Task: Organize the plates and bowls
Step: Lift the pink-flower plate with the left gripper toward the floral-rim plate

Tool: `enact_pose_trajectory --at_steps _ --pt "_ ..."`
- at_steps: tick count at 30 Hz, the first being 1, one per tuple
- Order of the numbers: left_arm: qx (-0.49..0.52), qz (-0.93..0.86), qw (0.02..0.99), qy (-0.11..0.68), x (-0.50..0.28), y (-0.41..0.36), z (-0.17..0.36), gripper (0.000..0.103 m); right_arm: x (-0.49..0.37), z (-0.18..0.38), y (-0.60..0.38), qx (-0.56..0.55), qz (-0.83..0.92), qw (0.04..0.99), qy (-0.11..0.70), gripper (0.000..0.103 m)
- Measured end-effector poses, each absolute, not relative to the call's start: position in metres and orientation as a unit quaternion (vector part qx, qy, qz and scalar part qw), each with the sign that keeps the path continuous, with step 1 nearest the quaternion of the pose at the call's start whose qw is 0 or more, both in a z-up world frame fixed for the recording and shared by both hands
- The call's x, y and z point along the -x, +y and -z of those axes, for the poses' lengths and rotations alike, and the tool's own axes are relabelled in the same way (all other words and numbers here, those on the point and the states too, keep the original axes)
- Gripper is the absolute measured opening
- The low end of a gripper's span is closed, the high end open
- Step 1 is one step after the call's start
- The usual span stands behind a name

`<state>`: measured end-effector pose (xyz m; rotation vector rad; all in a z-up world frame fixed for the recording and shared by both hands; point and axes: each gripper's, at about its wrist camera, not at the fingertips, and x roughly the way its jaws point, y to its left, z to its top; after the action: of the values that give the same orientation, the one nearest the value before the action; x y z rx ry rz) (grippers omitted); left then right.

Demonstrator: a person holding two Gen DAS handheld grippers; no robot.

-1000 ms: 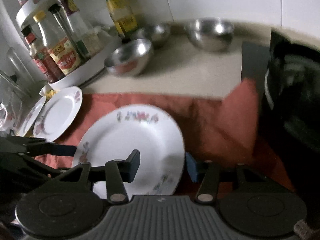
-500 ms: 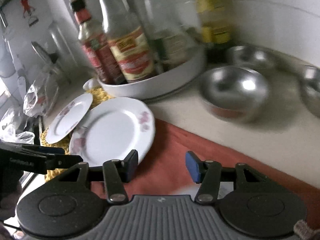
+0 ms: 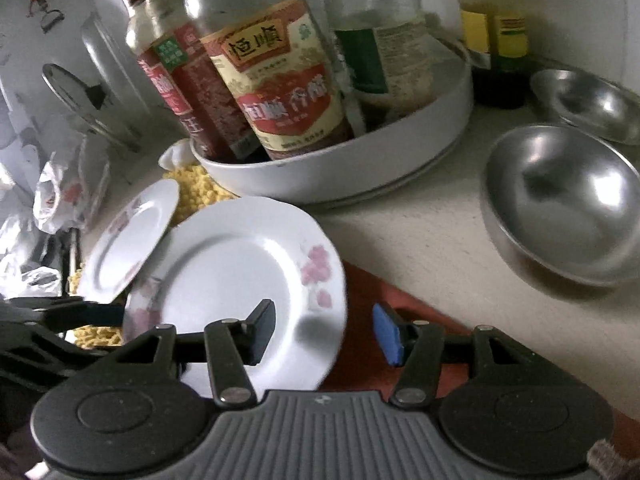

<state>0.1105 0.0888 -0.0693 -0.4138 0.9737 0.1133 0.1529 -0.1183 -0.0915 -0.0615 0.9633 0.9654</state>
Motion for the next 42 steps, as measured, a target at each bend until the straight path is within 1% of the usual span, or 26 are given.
enact_pose_trajectory --at_steps 2,3,6,11,15,18,23,25,26,27,28,31,34,37,42 --pt "0.192 -0.055 0.86 0.469 -0.11 0.085 0.067 0.102 -0.155 0.092 -0.115 0.018 -0.464 0.764 0.449 0.052" --pt "0.19 -0.055 0.86 0.471 -0.108 0.083 0.067 0.102 -0.154 0.092 -0.114 0.017 -0.47 0.758 0.452 0.054" --pt "0.173 -0.048 0.86 0.478 -0.101 0.07 0.064 0.102 -0.142 0.088 -0.112 0.046 -0.462 0.763 0.449 0.054" --pt "0.153 -0.035 0.858 0.49 -0.1 0.068 0.07 0.1 -0.139 0.085 -0.137 0.021 -0.453 0.751 0.48 0.054" --pt "0.159 -0.03 0.862 0.48 -0.101 0.072 0.074 0.103 -0.14 0.089 -0.146 0.015 -0.443 0.757 0.481 0.052" --pt "0.152 -0.028 0.869 0.469 -0.097 0.071 0.074 0.103 -0.132 0.089 -0.142 0.023 -0.45 0.754 0.479 0.067" --pt "0.138 -0.02 0.883 0.448 -0.086 0.067 0.077 0.103 -0.121 0.088 -0.139 0.04 -0.433 0.773 0.462 0.068" --pt "0.126 -0.022 0.883 0.451 -0.086 0.062 0.077 0.102 -0.118 0.088 -0.141 0.045 -0.429 0.776 0.459 0.068" --pt "0.121 -0.016 0.883 0.454 -0.088 0.057 0.076 0.102 -0.117 0.087 -0.141 0.041 -0.425 0.779 0.46 0.067" --pt "0.112 -0.02 0.884 0.454 -0.088 0.053 0.074 0.102 -0.116 0.087 -0.14 0.037 -0.42 0.781 0.46 0.061" --pt "0.108 -0.022 0.884 0.454 -0.087 0.052 0.074 0.102 -0.114 0.087 -0.139 0.031 -0.418 0.781 0.463 0.059" --pt "0.125 -0.015 0.884 0.451 -0.086 0.058 0.07 0.101 -0.107 0.087 -0.134 0.045 -0.406 0.791 0.456 0.058" --pt "0.147 -0.006 0.888 0.435 -0.082 0.065 0.062 0.101 -0.108 0.085 -0.138 0.025 -0.394 0.792 0.466 0.054" --pt "0.138 -0.003 0.893 0.429 -0.082 0.063 0.055 0.101 -0.106 0.079 -0.143 0.016 -0.389 0.799 0.458 0.051" --pt "0.131 0.023 0.898 0.42 -0.081 0.057 0.044 0.101 -0.097 0.064 -0.149 0.007 -0.381 0.814 0.439 0.051"
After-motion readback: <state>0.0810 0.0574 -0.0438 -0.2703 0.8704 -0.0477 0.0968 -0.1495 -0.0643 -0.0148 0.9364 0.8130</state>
